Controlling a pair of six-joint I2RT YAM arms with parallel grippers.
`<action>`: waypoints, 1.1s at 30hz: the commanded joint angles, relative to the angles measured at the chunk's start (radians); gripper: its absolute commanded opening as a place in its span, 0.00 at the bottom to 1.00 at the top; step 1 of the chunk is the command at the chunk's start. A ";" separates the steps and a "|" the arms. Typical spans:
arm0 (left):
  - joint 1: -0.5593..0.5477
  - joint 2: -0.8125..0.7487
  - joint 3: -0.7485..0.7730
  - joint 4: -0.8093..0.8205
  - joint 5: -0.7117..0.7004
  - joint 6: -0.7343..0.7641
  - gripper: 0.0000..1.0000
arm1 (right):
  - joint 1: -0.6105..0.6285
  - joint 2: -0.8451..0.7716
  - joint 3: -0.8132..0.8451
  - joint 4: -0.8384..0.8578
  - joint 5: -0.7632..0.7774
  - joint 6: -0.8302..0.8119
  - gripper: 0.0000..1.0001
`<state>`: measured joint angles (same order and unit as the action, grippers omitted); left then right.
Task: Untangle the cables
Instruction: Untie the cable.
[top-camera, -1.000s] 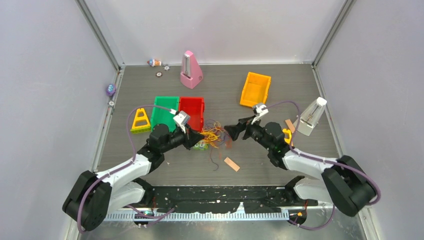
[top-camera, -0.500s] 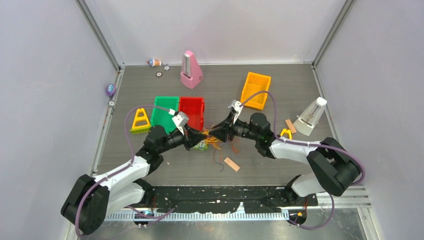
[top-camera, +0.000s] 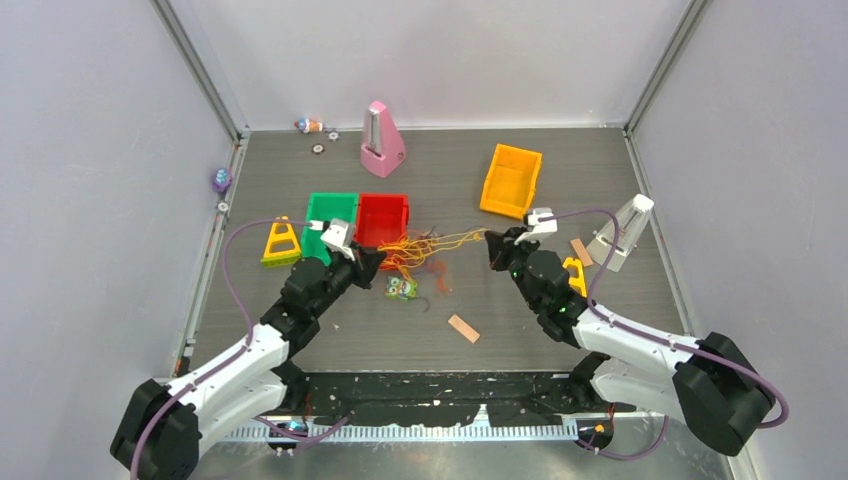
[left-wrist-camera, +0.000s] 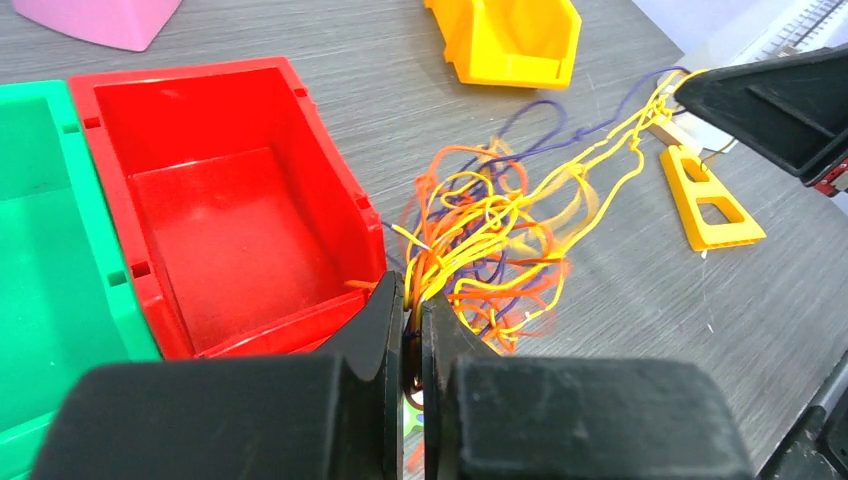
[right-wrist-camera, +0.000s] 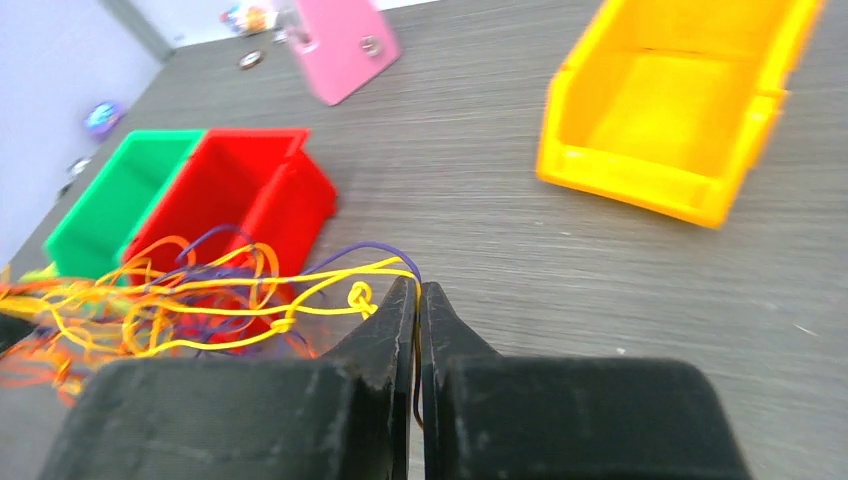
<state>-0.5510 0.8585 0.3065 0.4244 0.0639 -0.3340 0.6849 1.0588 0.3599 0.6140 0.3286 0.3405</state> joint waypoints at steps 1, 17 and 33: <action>0.012 0.008 0.002 -0.026 -0.128 0.009 0.00 | -0.013 -0.036 -0.016 -0.041 0.396 0.047 0.06; 0.011 0.155 0.036 0.180 0.394 0.023 0.06 | -0.012 0.186 0.096 0.167 -0.675 -0.146 1.00; 0.010 0.109 0.012 0.203 0.397 0.010 0.03 | 0.078 0.332 0.283 -0.074 -0.638 -0.232 0.09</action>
<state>-0.5373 1.0077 0.3058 0.5877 0.4900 -0.3199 0.7647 1.4185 0.6205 0.5766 -0.4004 0.1303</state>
